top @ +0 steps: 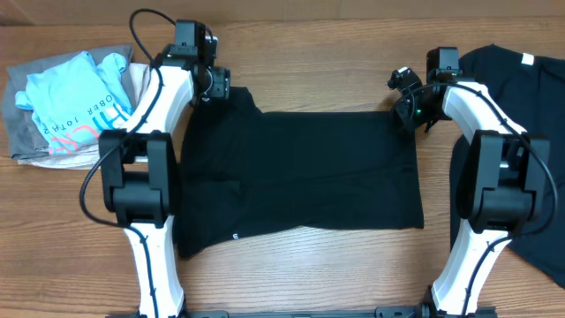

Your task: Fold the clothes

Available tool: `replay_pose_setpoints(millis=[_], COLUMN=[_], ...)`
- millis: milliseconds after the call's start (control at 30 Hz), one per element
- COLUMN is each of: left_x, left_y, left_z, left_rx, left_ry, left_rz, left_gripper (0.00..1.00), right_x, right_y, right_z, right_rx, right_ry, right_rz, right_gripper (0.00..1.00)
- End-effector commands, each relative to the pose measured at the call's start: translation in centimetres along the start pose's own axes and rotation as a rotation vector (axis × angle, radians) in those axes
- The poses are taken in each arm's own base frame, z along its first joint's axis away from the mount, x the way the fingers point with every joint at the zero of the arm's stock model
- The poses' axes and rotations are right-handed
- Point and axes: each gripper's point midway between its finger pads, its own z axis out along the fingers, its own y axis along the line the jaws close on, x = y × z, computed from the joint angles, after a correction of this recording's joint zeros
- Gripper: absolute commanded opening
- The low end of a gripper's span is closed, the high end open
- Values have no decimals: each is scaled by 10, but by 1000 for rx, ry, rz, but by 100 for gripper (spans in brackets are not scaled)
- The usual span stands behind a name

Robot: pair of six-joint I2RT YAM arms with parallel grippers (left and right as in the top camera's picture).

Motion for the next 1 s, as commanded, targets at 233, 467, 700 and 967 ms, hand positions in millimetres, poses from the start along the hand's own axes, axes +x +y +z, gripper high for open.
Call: replay_pose_setpoints(millis=[233,467,700,967], left_x=[-9,-12,-11,-3], left_y=[19,26,22,15], left_z=[24,23,23,28], left_rx=[-65,-79,-27,9], left_ry=[-44,-53,-52,-22], left_rz=[25,24,16,16], left_gripper=[79,76,72,56], right_x=[4,5,5,5], right_y=[2,2,2,2], right_z=[4,4,4,4], right_rx=[-16,-17,-17,-18], right_ry=[7,8,8,10], right_rz=[10,10,10,10], right_gripper=[12,12,12,12])
